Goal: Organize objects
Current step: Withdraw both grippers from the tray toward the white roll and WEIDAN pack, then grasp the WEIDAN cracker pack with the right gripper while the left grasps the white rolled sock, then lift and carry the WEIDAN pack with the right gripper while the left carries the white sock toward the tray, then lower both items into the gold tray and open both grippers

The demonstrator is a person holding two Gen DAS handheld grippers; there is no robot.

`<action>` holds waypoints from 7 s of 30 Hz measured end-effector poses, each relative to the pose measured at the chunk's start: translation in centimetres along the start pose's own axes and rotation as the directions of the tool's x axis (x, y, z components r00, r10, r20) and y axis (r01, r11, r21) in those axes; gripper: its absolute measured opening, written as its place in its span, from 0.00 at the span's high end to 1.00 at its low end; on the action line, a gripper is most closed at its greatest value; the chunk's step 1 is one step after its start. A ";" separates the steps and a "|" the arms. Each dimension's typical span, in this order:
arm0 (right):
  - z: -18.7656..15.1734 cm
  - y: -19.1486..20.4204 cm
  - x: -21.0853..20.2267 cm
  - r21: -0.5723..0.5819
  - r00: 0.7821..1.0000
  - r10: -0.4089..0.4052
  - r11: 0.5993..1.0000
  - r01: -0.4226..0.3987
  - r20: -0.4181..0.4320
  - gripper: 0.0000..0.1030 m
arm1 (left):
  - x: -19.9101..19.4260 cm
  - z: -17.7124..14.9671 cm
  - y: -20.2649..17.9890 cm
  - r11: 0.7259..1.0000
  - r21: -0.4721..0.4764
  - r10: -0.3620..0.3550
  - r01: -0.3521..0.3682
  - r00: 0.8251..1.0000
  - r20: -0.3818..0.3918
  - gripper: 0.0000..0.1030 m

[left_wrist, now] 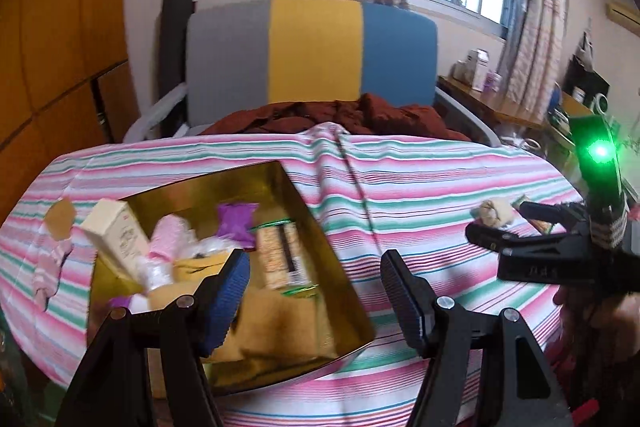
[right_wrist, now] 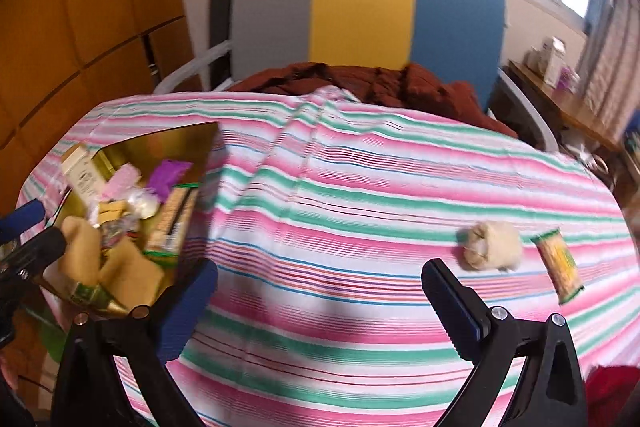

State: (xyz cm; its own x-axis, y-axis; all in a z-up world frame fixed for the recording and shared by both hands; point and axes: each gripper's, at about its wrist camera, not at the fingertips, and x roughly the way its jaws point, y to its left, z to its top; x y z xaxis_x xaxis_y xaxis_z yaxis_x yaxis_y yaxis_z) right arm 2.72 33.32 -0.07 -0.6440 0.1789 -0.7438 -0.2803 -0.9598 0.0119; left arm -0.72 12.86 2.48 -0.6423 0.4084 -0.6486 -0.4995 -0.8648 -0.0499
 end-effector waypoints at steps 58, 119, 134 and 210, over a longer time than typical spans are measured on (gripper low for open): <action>-2.0 -31.3 10.3 0.131 0.870 -0.243 0.936 0.326 -0.429 0.45 | 16.6 3.3 -22.6 0.800 0.366 -0.364 0.475 0.870 -0.332 0.21; -3.2 -23.9 9.5 0.030 0.931 0.047 0.999 -0.039 -0.361 0.51 | 16.8 -3.6 -15.2 0.968 0.159 -0.155 0.195 0.960 -0.231 0.45; -2.3 -22.0 10.2 0.010 0.900 -0.001 1.000 0.006 -0.437 0.51 | 16.9 -3.5 -14.8 0.964 0.162 -0.174 0.212 0.959 -0.221 0.47; 5.0 13.1 7.3 -0.047 0.924 0.341 0.934 -0.354 -0.174 0.20 | 3.7 3.1 13.8 0.944 -0.310 0.125 -0.115 0.992 0.014 0.17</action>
State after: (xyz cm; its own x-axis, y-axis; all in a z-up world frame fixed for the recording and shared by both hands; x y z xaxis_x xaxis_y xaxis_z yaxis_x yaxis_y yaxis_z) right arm -9.21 23.18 -2.02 -0.5666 -0.2002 -0.7993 -0.0004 -0.9700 0.2432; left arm -11.76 3.38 1.69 -0.7078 0.3010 -0.6390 -0.2173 -0.9536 -0.2084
